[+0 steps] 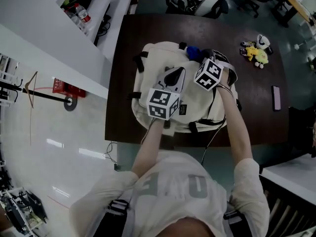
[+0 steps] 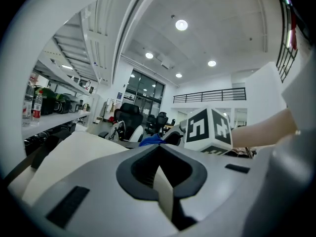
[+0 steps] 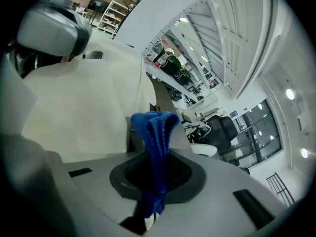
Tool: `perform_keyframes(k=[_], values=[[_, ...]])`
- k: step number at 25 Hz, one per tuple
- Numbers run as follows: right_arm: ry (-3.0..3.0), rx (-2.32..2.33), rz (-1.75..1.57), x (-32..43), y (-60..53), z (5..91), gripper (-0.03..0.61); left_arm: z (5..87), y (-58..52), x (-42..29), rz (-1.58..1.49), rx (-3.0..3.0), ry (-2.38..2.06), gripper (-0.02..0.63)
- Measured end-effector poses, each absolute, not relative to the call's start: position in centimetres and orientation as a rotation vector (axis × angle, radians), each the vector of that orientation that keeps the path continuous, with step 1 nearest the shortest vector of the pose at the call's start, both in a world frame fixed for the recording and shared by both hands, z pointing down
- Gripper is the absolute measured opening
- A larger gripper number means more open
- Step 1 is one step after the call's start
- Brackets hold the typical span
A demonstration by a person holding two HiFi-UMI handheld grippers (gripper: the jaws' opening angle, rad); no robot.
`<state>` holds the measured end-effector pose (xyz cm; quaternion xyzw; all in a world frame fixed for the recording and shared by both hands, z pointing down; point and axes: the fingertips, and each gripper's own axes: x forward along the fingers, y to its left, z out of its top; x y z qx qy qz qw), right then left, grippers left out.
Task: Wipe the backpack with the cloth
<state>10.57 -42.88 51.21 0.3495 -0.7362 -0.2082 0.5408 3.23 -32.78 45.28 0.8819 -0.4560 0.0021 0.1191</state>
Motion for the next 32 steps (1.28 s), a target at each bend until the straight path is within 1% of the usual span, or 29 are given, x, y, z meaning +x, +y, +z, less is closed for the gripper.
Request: perform_keyframes(k=[5,11,16,21,24,28,32], values=[[-1.811,0.846,-0.498,10.2,-40.2,50.4,0.041,45.3,-33.0,3.2,0.019,2.590,-1.354,0.005],[-1.750,0.805,-0.591,9.0,-35.6,51.7,0.041,45.3,-32.9,3.3,0.022,2.598,-1.367,0.005],[-1.853,0.804,-0.474,8.6,-31.9,52.6,0.041,45.3,-32.9,3.4,0.036,2.608,-1.380,0.005],[-1.871,0.792,-0.455,8.8,-27.9,53.4,0.041,45.1,-32.7,3.4,0.032,2.619,-1.406,0.005],[-1.876,0.780,-0.454,8.6,-25.3,54.1,0.041,44.3,-32.3,3.0,-0.021,2.624,-1.428,0.005],[-1.882,0.758,-0.443,8.7,-21.2,55.3,0.041,42.2,-29.4,1.8,-0.127,2.591,-1.516,0.005],[-1.877,0.699,-0.450,8.6,-16.7,57.2,0.041,41.2,-24.0,2.4,-0.146,2.614,-1.566,0.005]])
